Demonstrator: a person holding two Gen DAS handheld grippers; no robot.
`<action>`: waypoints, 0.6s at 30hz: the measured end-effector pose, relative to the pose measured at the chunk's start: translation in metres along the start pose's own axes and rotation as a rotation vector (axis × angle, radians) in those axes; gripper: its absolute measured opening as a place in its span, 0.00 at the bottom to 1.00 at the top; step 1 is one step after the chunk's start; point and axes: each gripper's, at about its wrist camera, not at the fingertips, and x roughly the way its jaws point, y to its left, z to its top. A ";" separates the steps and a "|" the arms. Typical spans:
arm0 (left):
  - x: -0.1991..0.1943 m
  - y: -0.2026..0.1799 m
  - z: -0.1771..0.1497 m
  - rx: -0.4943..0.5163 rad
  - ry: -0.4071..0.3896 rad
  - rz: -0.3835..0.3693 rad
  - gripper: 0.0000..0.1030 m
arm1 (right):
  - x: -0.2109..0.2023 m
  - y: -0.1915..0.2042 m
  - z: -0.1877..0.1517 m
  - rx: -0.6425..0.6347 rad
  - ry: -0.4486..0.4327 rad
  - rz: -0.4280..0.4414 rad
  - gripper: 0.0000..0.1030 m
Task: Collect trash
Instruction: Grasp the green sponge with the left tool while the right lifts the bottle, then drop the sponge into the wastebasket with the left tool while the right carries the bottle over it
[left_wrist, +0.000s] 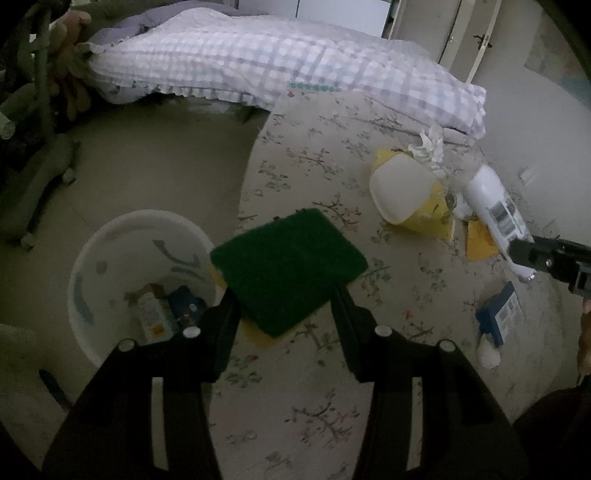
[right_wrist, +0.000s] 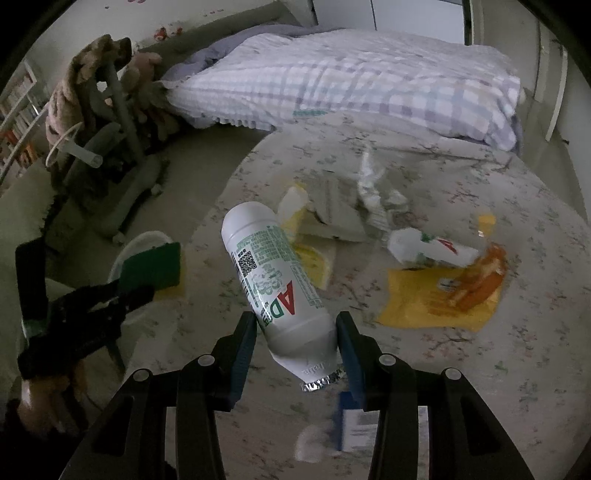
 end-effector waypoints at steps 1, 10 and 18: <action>-0.002 0.003 -0.002 -0.002 -0.003 0.005 0.49 | 0.002 0.005 0.001 -0.001 0.000 0.005 0.44; -0.024 0.050 -0.019 -0.057 -0.025 0.057 0.49 | 0.032 0.062 0.010 -0.034 0.026 0.065 0.44; -0.034 0.097 -0.034 -0.132 -0.031 0.109 0.50 | 0.062 0.110 0.012 -0.075 0.064 0.102 0.44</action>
